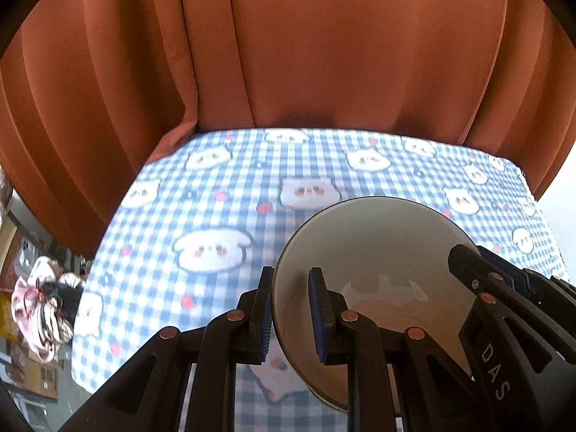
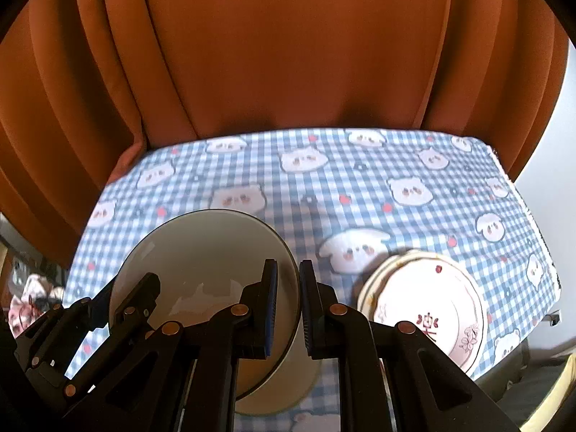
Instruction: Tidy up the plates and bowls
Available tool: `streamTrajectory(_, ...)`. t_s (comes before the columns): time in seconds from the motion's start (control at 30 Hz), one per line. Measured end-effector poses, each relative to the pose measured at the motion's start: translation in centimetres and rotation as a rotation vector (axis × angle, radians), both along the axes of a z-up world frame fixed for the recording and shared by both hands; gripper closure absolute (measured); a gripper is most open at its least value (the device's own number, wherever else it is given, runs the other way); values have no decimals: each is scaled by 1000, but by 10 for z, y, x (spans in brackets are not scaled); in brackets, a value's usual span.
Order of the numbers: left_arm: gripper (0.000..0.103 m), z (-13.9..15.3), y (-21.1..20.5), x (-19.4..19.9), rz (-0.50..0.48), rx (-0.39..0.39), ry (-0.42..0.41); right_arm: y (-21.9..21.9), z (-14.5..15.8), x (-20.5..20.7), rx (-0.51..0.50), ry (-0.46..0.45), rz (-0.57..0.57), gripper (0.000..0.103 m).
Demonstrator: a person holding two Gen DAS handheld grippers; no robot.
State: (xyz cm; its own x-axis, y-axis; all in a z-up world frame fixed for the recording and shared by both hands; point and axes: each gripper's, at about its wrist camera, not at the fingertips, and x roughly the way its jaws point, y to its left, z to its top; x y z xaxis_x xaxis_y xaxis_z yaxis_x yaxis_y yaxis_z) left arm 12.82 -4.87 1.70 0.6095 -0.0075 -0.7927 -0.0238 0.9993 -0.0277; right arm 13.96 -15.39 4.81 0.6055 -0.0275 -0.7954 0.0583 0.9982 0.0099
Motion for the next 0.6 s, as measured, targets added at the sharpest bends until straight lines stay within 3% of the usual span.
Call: streamTrajectory(0.6,87,-48,-14,-21,56,20,112,-17,-57,-16,-9,126,87,87)
